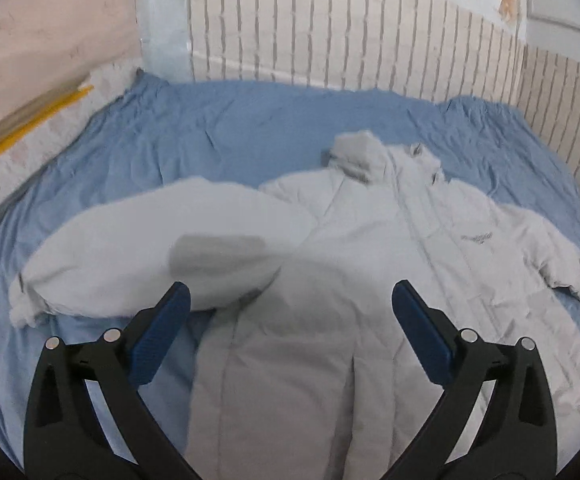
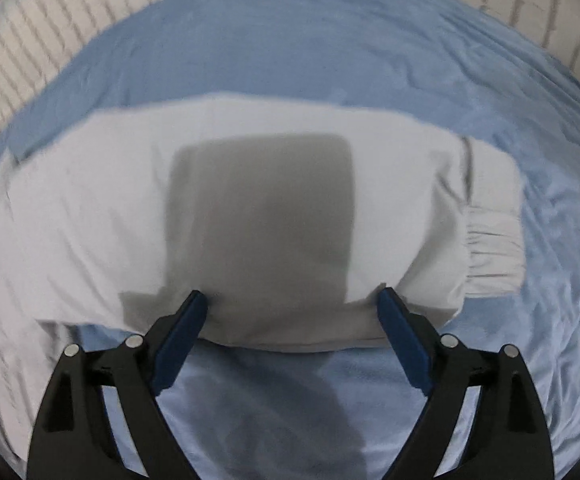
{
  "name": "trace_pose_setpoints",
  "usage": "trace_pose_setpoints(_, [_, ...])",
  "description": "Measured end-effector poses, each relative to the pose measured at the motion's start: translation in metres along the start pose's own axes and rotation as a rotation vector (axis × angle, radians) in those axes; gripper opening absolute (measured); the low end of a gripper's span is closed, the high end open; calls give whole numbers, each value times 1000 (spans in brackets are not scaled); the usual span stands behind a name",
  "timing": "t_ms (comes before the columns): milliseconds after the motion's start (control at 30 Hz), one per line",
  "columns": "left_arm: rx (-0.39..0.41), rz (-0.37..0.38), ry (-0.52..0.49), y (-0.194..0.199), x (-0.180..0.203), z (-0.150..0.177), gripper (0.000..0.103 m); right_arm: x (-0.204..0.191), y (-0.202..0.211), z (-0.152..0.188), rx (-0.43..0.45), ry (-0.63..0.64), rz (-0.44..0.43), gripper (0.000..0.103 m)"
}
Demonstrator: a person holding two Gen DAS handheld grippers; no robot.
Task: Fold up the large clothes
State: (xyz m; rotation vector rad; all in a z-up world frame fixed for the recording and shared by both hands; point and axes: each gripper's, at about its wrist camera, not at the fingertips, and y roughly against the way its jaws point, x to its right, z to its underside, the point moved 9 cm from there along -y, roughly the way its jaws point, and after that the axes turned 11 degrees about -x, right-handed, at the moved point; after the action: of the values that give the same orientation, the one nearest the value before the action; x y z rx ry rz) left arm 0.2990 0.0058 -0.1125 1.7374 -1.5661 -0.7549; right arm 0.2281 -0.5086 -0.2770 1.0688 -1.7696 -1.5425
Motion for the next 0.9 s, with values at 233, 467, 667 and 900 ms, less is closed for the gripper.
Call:
trace_pose_setpoints(233, [-56,-28,85,-39,-27,15,100,4,4,-13,66,-85,7,38])
trace_pose_setpoints(467, [-22,-53,176,-27,-54,5,100,3,60,-35,231,-122,-22,2])
trace_pose_setpoints(667, [49,9,304,2,-84,-12,100,-42,153,-48,483,-57,-90,2])
trace_pose_setpoints(900, [113,85,376,24,-101,-25,100,-172,196,-34,537,116,-455,2])
